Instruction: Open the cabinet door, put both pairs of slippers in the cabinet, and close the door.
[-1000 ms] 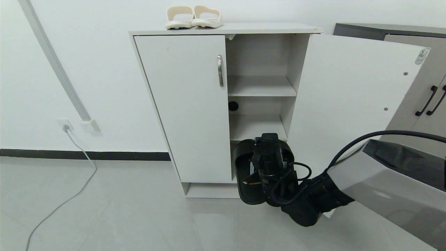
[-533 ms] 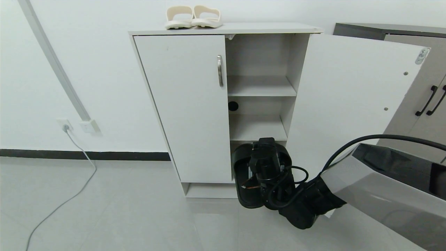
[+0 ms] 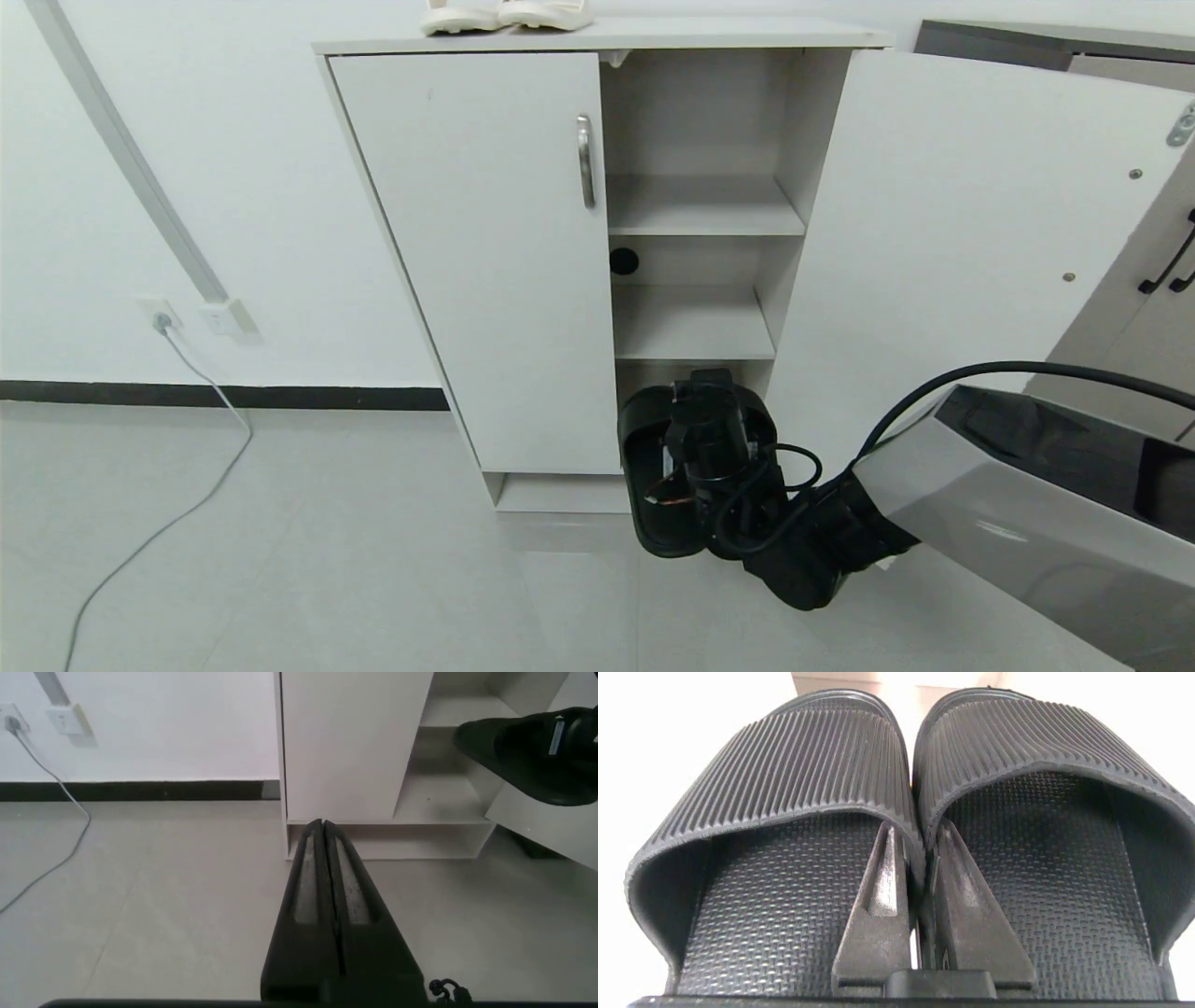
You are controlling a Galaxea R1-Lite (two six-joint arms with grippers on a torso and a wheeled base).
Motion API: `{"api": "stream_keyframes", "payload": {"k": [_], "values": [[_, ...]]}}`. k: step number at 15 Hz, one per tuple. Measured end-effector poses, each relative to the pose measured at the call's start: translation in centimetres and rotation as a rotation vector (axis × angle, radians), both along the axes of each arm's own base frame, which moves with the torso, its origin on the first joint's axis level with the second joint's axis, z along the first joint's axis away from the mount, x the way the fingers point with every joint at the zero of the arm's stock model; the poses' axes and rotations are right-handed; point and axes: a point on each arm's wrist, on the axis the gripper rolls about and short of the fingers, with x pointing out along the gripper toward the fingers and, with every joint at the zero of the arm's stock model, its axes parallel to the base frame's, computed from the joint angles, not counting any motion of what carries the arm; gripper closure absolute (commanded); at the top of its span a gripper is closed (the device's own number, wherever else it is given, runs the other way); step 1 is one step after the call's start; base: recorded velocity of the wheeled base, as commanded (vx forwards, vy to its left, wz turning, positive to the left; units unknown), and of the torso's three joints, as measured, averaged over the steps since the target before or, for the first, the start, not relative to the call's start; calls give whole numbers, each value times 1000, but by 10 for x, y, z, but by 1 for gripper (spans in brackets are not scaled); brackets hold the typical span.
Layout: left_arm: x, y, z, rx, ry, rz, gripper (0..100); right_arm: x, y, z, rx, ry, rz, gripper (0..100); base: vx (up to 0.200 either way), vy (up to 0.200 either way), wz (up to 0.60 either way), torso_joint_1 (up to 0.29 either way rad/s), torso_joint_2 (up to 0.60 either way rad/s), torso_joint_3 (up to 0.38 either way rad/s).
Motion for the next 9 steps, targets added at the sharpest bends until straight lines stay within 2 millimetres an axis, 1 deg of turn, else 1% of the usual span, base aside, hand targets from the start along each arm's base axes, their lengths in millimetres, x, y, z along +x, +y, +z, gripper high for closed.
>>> {"api": "stream_keyframes", "payload": {"k": [3,4,6,7,9], "values": [[0,0,0,0,0,0,100,0,1,3,2,-12,1,100,0,0,0,2,1,-196],[0,0,0,0,0,0,100,1,1,7,18,-31,-2,100,0,0,0,-2,-2,-183],[0,0,0,0,-1,1,100,1,1,19,44,-96,-1,100,0,0,0,5,0,-195],[0,0,0,1,-1,2,100,1,-1,26,45,-144,-1,100,0,0,0,7,2,-203],[0,0,0,1,-1,3,100,2,-8,35,39,-198,-10,100,0,0,0,5,5,-205]]}}
